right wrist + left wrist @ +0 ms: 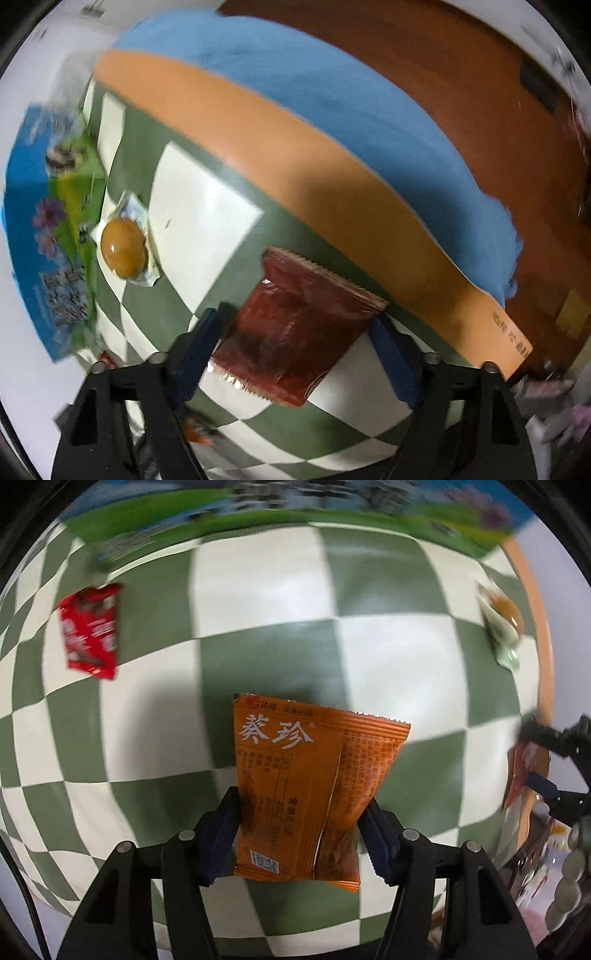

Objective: Organize snacks
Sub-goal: 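Lift both packets off the blanket toward the box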

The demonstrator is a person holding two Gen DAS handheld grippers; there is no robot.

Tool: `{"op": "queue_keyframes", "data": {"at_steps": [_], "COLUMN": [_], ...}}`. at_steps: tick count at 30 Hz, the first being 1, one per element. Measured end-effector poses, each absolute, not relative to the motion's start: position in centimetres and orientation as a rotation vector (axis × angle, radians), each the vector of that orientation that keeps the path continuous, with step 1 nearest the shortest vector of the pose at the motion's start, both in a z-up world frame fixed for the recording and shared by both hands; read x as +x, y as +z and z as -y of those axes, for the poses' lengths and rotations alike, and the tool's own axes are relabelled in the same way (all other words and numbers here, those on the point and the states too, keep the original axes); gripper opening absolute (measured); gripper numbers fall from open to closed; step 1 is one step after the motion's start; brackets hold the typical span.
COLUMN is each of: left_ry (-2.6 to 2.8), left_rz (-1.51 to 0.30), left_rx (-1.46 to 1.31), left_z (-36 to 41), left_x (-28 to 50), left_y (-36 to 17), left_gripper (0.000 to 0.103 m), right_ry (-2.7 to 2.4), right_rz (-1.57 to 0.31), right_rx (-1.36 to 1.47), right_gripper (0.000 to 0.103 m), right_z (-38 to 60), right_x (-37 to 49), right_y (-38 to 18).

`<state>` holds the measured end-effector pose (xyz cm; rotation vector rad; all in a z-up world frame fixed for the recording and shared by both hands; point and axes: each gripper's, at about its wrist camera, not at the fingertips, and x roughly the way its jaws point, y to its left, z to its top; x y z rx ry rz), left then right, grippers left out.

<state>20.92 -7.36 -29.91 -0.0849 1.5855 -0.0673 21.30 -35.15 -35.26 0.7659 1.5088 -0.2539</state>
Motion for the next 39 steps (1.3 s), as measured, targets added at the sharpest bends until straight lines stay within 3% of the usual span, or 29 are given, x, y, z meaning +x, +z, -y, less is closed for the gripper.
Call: {"op": "queue_keyframes", "data": {"at_steps": [11,17,22,26,30,35,39], "left_ry": [-0.036,-0.037,-0.035,-0.037,-0.041,-0.037,-0.032], "left_rz": [-1.587,-1.590,-1.595,-1.614,-1.627,-1.636,-1.639], "left_rx": [-0.131,-0.131,-0.131,-0.168,-0.230,-0.246,-0.263], "left_z": [5.3,4.7,4.6,4.0,3.2,2.7,2.4], "left_x": [20.2,21.4,21.7,22.3,22.8,23.2,23.0], "left_y": [-30.1,-30.4,-30.6,-31.0,-31.9,-32.3,-32.6], "left_gripper": [0.059,0.059,0.059,0.062,0.069,0.069,0.069], "right_ry": [0.124,0.249,0.271,0.271,0.201,0.048,0.027], "right_rz": [-1.563,-1.541,-1.553,-1.585,-1.595,-1.630,-1.594], "right_rx": [-0.060,-0.374,-0.381,-0.199,0.011,0.317,0.188], "right_gripper": [0.076,0.076,0.077,0.091,0.092,0.091,0.066], "right_z": [21.0,17.2,17.0,18.2,20.0,22.9,22.8], "right_x": [23.7,22.7,23.1,22.8,22.9,22.5,22.0], "right_y": [-34.1,-34.1,-33.9,-32.7,-31.8,-33.8,-33.9]}}
